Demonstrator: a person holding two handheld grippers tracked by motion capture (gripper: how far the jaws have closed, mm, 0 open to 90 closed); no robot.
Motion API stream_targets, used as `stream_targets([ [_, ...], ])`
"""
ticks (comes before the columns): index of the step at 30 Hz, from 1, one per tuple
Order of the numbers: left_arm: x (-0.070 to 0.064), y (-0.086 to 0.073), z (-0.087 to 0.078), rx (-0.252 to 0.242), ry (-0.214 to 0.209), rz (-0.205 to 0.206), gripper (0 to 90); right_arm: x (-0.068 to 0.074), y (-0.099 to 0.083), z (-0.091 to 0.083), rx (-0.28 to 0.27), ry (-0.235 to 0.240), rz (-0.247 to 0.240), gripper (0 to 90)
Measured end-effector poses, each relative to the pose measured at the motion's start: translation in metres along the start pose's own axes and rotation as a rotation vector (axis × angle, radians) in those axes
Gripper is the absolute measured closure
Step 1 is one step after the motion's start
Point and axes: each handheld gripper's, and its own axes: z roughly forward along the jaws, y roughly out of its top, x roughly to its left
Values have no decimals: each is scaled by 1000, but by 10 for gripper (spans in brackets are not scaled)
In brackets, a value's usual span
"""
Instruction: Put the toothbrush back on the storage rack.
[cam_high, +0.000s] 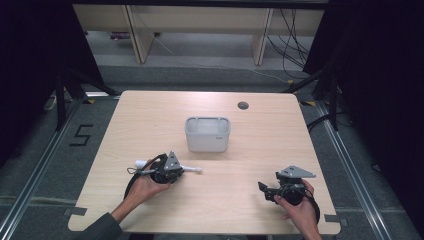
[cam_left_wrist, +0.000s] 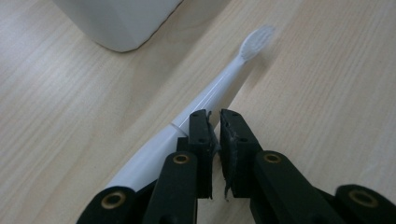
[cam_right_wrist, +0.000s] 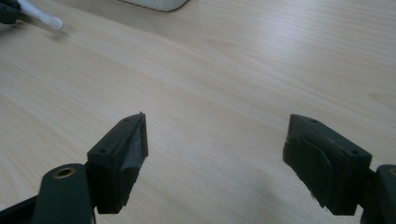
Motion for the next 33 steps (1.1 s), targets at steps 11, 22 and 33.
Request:
stream_targets([
  [11, 16, 5, -14, -1, 1, -10, 699, 0, 0, 0, 2, 1, -3, 222],
  [22, 63, 5, -46, 183, -44, -19, 404, 3, -1, 2, 12, 13, 32, 222],
  [33, 72, 9, -39, 263, -94, 35, 352, 1, 0, 2, 18, 9, 11, 222],
])
